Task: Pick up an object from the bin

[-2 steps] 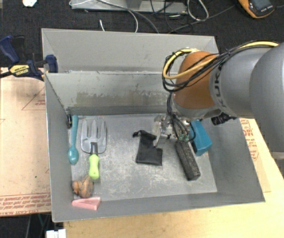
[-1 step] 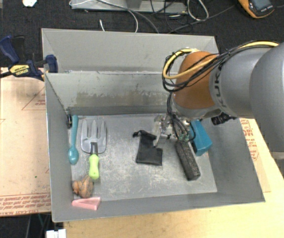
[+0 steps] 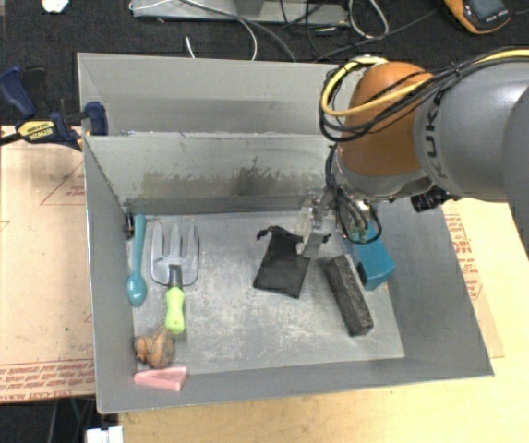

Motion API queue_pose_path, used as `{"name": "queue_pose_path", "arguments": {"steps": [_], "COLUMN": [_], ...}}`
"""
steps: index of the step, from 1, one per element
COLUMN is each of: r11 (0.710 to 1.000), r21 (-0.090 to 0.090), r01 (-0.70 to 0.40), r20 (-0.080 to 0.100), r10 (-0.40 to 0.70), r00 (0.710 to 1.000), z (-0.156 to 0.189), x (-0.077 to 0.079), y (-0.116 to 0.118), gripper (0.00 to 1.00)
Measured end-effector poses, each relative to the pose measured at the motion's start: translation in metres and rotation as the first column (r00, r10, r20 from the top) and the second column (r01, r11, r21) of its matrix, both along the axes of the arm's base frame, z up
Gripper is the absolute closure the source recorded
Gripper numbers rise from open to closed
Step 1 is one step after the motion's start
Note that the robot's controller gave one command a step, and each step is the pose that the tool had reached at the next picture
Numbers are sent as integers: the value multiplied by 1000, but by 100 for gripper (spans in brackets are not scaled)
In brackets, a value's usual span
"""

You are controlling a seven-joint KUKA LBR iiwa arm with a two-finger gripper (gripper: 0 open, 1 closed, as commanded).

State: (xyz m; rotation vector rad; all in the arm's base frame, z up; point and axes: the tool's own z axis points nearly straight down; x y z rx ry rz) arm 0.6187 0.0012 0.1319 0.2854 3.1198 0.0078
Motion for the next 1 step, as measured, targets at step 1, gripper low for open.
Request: {"name": "queue_pose_path", "arguments": {"steps": [1], "r11": [1000], "r21": [0], "r01": [-3], "r20": [0], "r10": [3], "r00": [1000], "z": [84], "x": [4], "y": [-4], "gripper": [100]}}
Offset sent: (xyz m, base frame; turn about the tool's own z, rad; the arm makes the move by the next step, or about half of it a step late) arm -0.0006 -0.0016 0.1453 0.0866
